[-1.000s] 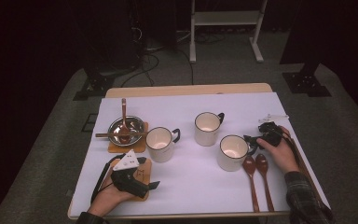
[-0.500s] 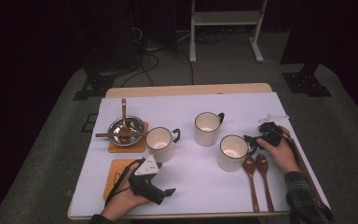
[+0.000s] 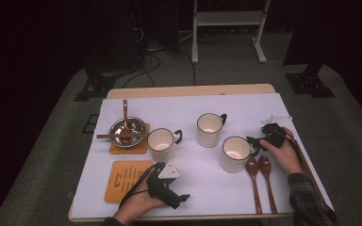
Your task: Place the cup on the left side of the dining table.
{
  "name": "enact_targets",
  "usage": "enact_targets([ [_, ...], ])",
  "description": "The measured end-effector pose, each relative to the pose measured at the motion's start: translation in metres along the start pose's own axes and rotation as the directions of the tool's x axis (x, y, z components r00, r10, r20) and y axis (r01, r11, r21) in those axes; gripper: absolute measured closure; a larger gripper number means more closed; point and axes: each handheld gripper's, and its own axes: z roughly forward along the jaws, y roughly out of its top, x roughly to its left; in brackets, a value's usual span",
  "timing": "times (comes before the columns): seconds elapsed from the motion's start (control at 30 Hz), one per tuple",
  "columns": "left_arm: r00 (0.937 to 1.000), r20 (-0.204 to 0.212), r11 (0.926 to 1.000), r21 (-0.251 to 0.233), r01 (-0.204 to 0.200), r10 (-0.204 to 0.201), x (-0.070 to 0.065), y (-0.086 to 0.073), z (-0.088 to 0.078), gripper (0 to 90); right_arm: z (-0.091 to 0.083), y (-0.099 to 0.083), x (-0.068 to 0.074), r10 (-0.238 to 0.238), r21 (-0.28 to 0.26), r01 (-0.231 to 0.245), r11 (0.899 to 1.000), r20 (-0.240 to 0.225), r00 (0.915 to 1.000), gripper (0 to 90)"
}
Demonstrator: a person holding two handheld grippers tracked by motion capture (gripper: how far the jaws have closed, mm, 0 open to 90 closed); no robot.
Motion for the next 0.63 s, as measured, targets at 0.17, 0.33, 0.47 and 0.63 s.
enact_targets([
  [0.17,0.9996,-0.02,0.9994,0.03,-0.017,0.017,-0.0021,0.0035,0.0075,0.0,0.0,-0.0001,0.0,-0.001,-0.001,0.001,1.0,0.0,1.0,16.7],
  [0.33,0.9996,-0.024,0.9983,0.057,-0.014,0.016,-0.0029,0.0043,0.0103,0.0,0.0,-0.0001,0.0001,-0.001,-0.001,0.001,1.0,0.0,1.0,16.7],
  [0.47,0.9996,-0.027,0.9975,0.07,-0.011,0.013,-0.0024,0.0044,0.0108,0.0,0.0,-0.0001,0.0002,-0.001,-0.001,0.001,1.0,0.0,1.0,16.7],
  [0.63,0.9997,-0.023,0.9973,0.073,-0.002,0.003,-0.0017,0.0045,0.0112,0.0,0.0,-0.0001,0.0001,-0.001,-0.001,0.001,1.0,0.0,1.0,16.7],
])
